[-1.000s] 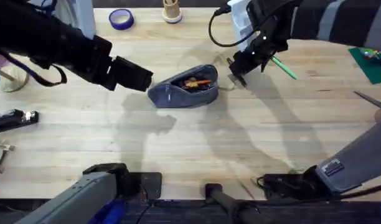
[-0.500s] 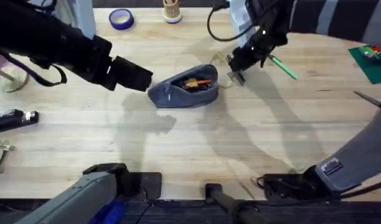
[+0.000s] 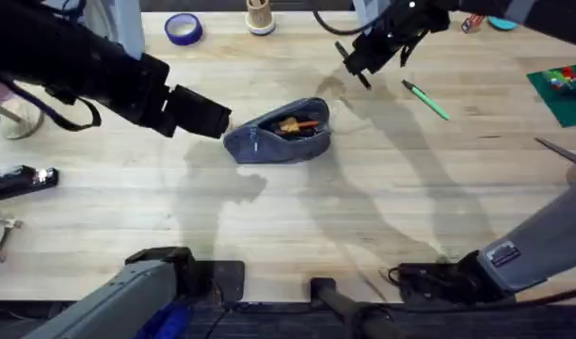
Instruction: Unzip the bag, pick up the pens from the table one at a time and place them inside, then zip the bag closed.
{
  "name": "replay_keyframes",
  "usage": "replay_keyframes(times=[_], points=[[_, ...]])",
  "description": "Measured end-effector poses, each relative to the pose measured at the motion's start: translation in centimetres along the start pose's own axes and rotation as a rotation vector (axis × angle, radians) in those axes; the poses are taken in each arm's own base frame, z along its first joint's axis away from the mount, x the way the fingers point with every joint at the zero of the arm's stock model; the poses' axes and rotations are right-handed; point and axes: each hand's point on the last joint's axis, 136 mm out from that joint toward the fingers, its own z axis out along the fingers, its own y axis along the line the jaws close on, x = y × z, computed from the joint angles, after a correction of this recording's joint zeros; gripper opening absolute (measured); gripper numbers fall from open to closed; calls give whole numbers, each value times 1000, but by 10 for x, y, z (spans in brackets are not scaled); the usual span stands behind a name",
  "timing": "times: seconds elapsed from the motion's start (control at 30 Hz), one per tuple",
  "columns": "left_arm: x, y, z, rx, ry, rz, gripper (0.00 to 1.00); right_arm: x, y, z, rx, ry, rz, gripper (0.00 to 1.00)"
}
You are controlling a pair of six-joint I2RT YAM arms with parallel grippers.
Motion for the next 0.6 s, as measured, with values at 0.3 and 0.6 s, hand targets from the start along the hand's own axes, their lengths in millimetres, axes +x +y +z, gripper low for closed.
replay_keyframes(times=[0.3, 0.6], points=[[0, 0, 0, 0, 0, 0, 996, 0, 46, -37, -182, -58, -321, 32], [0, 0, 0, 0, 0, 0, 996, -2, 77, -68, -297, -160, -554, 32]])
